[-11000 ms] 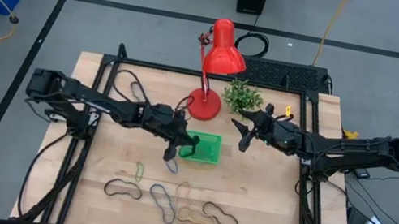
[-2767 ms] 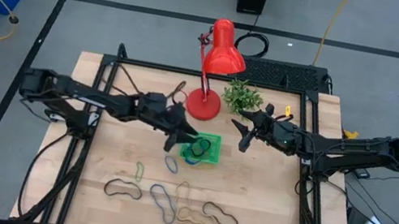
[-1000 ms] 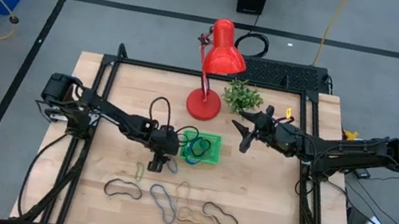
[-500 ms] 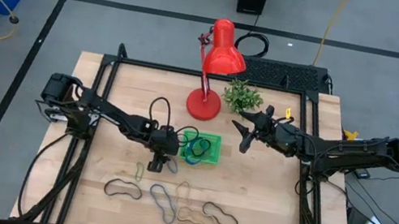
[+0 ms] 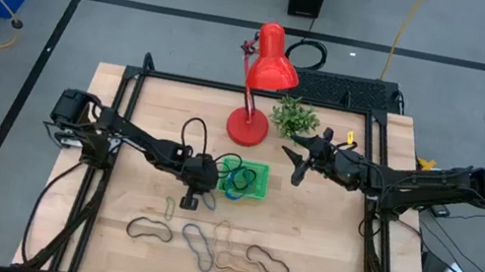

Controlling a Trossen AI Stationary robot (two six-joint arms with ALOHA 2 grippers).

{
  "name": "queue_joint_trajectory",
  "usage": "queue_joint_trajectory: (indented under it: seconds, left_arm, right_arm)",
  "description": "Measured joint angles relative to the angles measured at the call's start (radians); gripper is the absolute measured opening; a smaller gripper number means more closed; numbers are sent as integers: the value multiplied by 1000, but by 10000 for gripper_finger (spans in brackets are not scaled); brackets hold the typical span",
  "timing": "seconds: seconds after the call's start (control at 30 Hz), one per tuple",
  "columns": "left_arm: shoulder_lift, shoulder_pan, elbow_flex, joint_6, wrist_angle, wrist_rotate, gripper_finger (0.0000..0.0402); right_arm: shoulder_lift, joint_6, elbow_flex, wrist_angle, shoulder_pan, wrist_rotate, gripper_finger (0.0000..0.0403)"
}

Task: Pick and place rubber bands into bin
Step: Put the top blue rubber band into the green bin

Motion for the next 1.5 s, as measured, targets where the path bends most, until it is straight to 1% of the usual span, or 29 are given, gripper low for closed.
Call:
queue_joint_trajectory:
  seconds: [0.1,0.23,0.47,0.6,0.73,0.83,0.93,1.03,1.13,1.2,1.27,1.33,1.5]
  left_arm:
    - [-10,2,-1,-22,-6,15,12]
    - [-63,6,-8,-45,-42,70,6]
    - [-261,8,-5,-80,-125,64,5]
    - [-383,11,-3,-84,-93,16,4]
    - [-468,29,-3,-106,14,8,7]
    - [-495,47,-1,-107,131,-2,7]
    - [-495,57,-1,-89,237,-2,4]
    - [-472,66,0,-67,280,-17,9]
    - [-439,66,-4,-49,269,-54,5]
    - [-396,67,1,-46,306,-76,4]
    - [-357,68,-2,-49,305,-77,9]
    - [-302,68,-1,-48,357,-81,11]
    - [-192,80,1,-53,411,-81,5]
  right_arm:
    - [0,0,0,0,0,0,180]
    - [0,0,0,0,0,0,180]
    - [0,0,0,0,0,0,180]
    - [0,0,0,0,0,0,180]
    - [0,0,0,7,0,0,180]
    - [0,0,0,12,0,1,180]
    - [0,-4,0,19,0,1,180]
    - [0,-4,0,24,0,2,180]
    - [0,-4,0,25,0,2,180]
    - [0,-4,0,26,0,2,180]
    - [0,-4,0,27,0,2,180]
    - [0,-4,0,29,0,2,180]
    - [0,-4,0,32,0,3,180]
